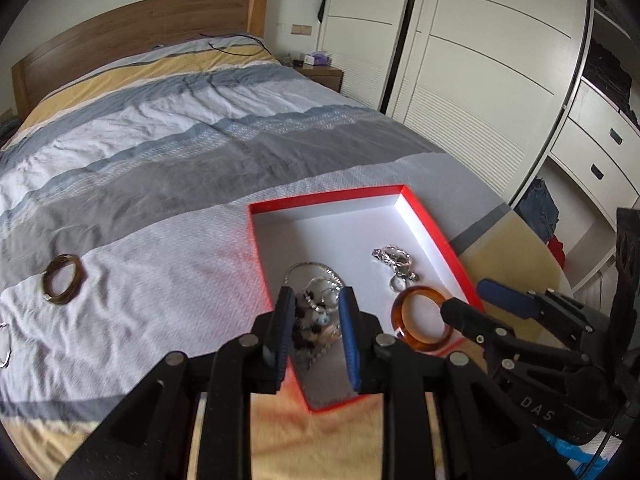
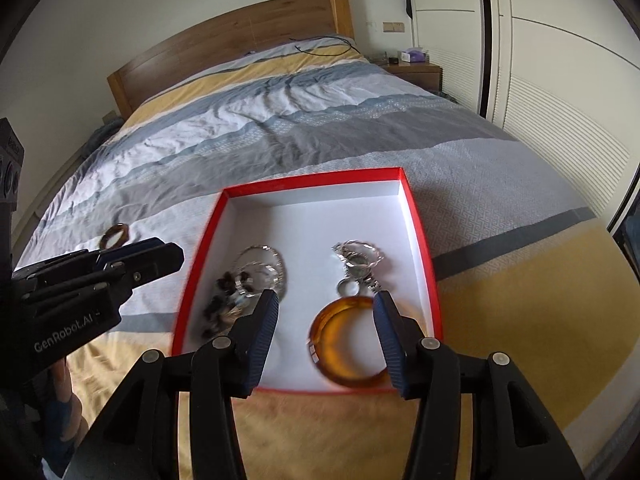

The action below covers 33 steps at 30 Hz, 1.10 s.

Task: Organize jewelry
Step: 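Open both tools to drop the rings in the box, then withdraw both tools from the box toward the brown bangle and large hoop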

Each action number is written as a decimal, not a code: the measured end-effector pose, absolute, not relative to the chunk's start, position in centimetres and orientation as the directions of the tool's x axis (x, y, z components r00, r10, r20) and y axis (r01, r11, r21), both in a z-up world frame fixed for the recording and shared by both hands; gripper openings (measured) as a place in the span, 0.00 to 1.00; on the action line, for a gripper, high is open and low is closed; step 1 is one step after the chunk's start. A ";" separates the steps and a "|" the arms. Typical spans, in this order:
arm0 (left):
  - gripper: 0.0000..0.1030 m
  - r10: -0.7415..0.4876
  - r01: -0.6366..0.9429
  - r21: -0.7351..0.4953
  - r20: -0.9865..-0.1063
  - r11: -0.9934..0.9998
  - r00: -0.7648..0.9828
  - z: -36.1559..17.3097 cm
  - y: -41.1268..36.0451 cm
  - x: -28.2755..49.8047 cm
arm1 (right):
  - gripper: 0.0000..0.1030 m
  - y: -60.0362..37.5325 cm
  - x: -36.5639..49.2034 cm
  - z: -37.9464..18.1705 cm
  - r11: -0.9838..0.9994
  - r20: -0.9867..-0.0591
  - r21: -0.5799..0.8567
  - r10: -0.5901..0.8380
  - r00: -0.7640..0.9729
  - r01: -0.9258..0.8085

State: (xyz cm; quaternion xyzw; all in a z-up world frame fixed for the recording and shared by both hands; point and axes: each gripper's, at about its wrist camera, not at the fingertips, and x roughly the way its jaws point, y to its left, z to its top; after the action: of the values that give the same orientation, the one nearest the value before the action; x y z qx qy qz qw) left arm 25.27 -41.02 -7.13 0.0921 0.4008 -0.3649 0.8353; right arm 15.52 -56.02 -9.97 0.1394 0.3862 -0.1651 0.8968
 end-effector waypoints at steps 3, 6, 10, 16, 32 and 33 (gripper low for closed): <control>0.25 -0.528 0.665 -0.131 -0.724 0.736 0.443 -5.2 -39.0 23.6 | 0.48 -54.2 14.2 -8.1 0.910 -0.730 0.126 -0.184 0.658 0.395; 0.25 -0.530 0.653 -0.129 -0.709 0.746 0.466 -3.1 -37.0 21.8 | 0.49 -52.1 12.8 -6.1 0.917 -0.715 0.126 -0.180 0.675 0.378; 0.25 -0.546 0.655 -0.130 -0.682 0.745 0.486 -0.5 -35.1 19.0 | 0.50 -49.6 10.7 -3.7 0.926 -0.699 0.118 -0.180 0.692 0.359; 0.26 -0.547 0.651 -0.097 -0.642 0.753 0.538 2.9 -32.1 14.3 | 0.53 -46.2 7.5 -0.1 0.935 -0.664 0.115 -0.179 0.726 0.336; 0.42 -0.471 0.562 -0.004 -0.551 0.827 0.689 7.4 -22.6 6.4 | 0.58 -38.0 1.9 5.5 0.965 -0.591 0.054 -0.175 0.788 0.255; 0.42 -0.465 0.555 0.000 -0.546 0.832 0.697 7.6 -22.0 6.1 | 0.59 -37.5 1.7 5.7 0.967 -0.588 0.050 -0.173 0.790 0.249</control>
State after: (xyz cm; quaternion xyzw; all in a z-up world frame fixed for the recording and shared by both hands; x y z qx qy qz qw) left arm 6.05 -22.00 7.62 0.0826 0.2724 -0.2782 0.9174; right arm 1.75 -37.48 5.70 0.0627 0.3043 -0.1118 0.9439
